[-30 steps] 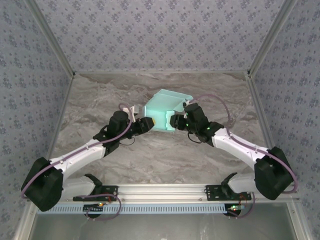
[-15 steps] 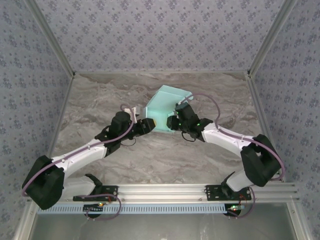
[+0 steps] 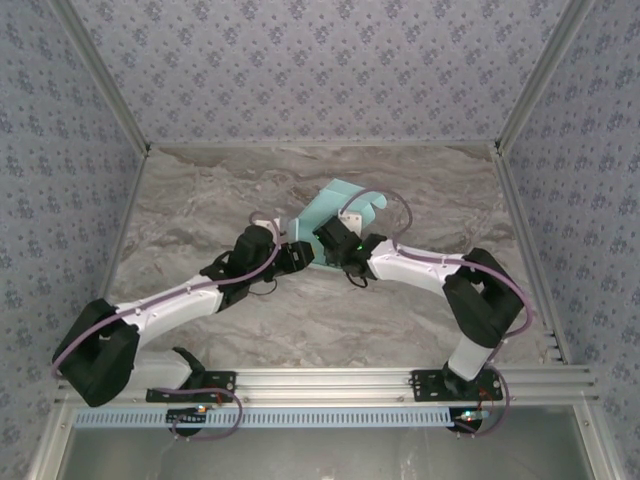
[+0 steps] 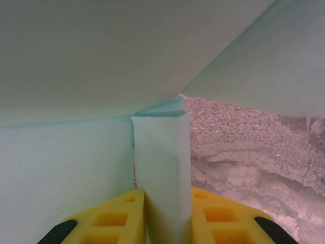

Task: Fold the paper box

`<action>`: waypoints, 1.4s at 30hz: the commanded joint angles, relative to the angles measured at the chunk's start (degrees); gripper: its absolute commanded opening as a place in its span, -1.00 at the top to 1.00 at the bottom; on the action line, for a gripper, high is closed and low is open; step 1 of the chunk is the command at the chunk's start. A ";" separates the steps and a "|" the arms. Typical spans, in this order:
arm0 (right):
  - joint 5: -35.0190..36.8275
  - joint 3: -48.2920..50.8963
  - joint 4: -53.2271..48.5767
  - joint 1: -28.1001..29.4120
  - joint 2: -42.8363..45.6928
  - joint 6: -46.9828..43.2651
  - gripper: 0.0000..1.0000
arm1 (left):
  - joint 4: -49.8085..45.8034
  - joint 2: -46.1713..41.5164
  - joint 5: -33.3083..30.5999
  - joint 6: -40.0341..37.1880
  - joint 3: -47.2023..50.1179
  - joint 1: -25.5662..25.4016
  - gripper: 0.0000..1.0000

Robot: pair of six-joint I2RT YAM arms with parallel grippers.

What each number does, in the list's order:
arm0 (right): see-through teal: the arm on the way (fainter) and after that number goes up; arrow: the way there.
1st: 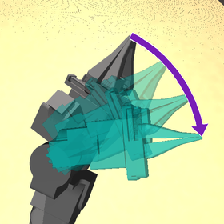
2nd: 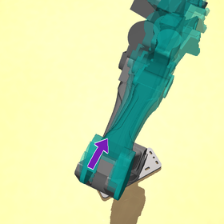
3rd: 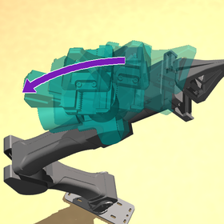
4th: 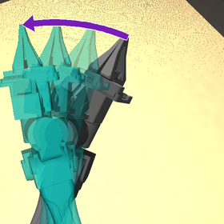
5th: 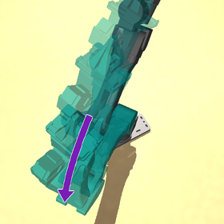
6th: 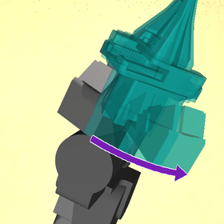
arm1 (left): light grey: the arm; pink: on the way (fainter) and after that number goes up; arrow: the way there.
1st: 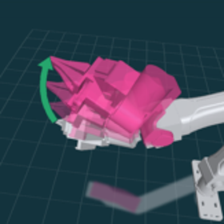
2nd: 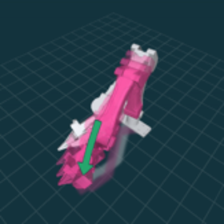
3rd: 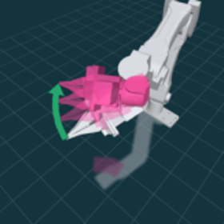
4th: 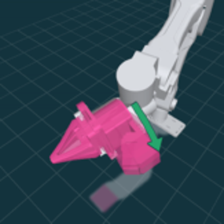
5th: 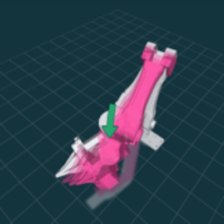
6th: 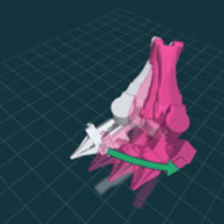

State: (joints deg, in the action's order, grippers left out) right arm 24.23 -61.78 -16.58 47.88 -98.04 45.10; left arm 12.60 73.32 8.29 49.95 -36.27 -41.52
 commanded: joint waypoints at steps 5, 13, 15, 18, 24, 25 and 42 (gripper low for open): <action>-1.57 2.85 4.76 -1.60 1.58 -1.09 0.31 | 4.58 -0.68 1.48 -2.28 -3.19 -1.85 0.13; -13.89 12.32 14.04 -3.05 16.46 -7.78 0.11 | 2.30 -0.64 -2.00 -3.50 -3.13 -1.75 0.10; -14.46 13.59 12.37 -3.11 20.42 -8.14 0.04 | 1.78 -0.40 -2.27 -3.60 -3.37 -1.81 0.10; -14.84 15.85 9.86 -3.53 26.17 -7.71 -0.04 | 2.28 0.06 -2.34 -3.31 -2.94 -1.75 0.10; -15.40 19.32 7.57 -5.56 29.15 -5.63 -0.05 | 3.52 0.07 -1.46 -2.38 -2.65 -1.76 0.10; -15.67 19.82 8.15 -5.96 28.52 -5.29 -0.05 | 3.72 -0.10 -1.17 -2.16 -2.66 -1.78 0.10; -18.70 13.90 14.47 -10.60 16.65 -2.77 0.24 | 5.23 -2.39 0.88 -0.46 -1.98 -2.49 0.10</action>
State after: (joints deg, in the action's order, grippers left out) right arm 6.52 -46.09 -2.94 38.26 -80.18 41.58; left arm 15.29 72.40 7.92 49.15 -37.67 -43.31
